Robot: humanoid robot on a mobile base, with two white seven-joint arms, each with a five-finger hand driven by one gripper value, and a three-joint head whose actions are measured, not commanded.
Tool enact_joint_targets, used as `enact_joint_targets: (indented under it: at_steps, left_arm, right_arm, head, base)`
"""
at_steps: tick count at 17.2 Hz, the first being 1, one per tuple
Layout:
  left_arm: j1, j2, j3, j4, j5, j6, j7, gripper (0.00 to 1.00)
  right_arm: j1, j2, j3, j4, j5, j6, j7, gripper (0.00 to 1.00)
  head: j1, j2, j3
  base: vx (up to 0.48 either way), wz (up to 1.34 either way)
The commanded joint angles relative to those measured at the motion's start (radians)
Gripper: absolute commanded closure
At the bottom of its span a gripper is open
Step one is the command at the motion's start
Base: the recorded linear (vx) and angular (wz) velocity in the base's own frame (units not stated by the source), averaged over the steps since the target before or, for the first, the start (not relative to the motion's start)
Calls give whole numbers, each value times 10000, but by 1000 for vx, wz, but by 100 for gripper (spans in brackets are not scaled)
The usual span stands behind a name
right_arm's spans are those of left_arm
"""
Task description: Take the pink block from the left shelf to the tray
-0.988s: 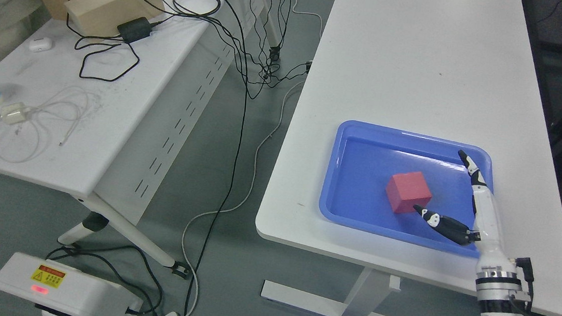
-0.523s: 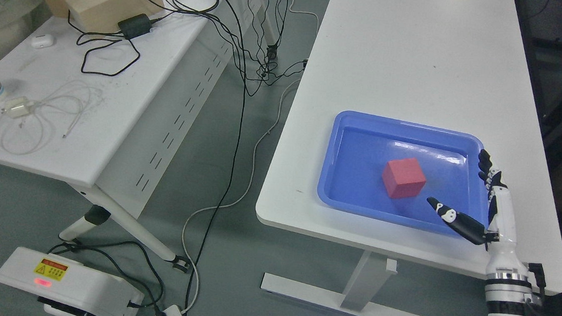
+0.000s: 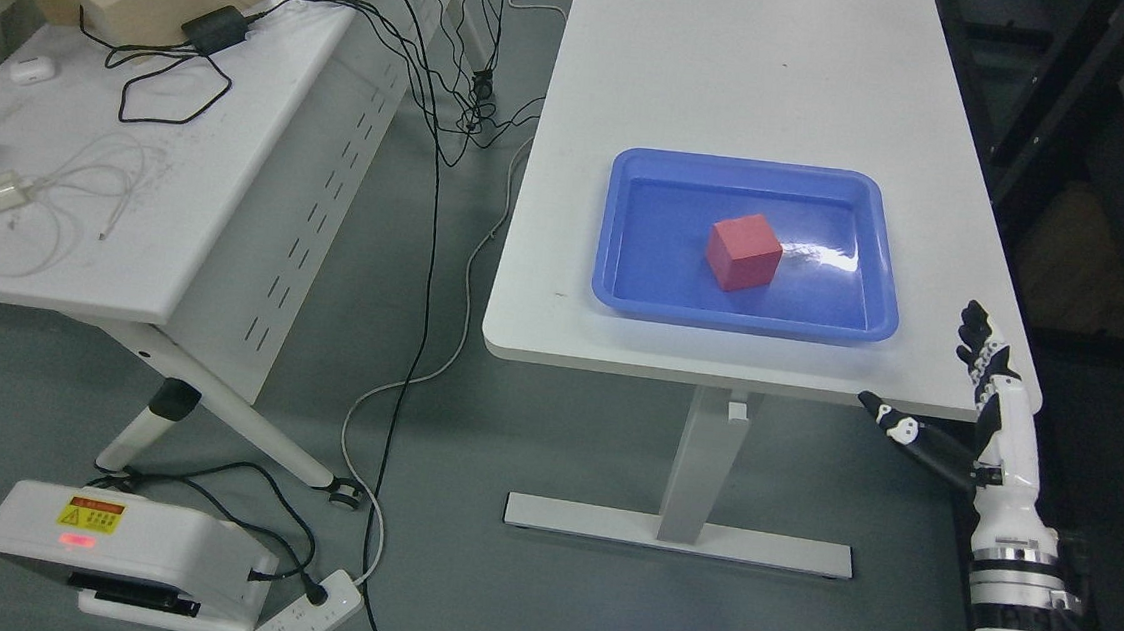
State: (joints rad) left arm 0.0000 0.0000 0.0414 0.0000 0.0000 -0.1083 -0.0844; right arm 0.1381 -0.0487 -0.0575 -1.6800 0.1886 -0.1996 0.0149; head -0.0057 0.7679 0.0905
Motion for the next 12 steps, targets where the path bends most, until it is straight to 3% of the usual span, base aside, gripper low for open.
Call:
enact_joint_targets:
  at_steps: [1, 12]
  left_arm:
    - [-230, 175, 0, -175, -15, -6, 1, 0]
    - [-230, 175, 0, -175, -15, -6, 1, 0]
  right_arm:
    - [0, 73, -55, 18, -91, -29, 111, 0]
    - [61, 58, 22, 18, -91, -29, 142, 0]
  head:
    - [0, 0, 0]
    - [0, 0, 0]
  base:
    - [-221, 82]
    - [-169, 79]
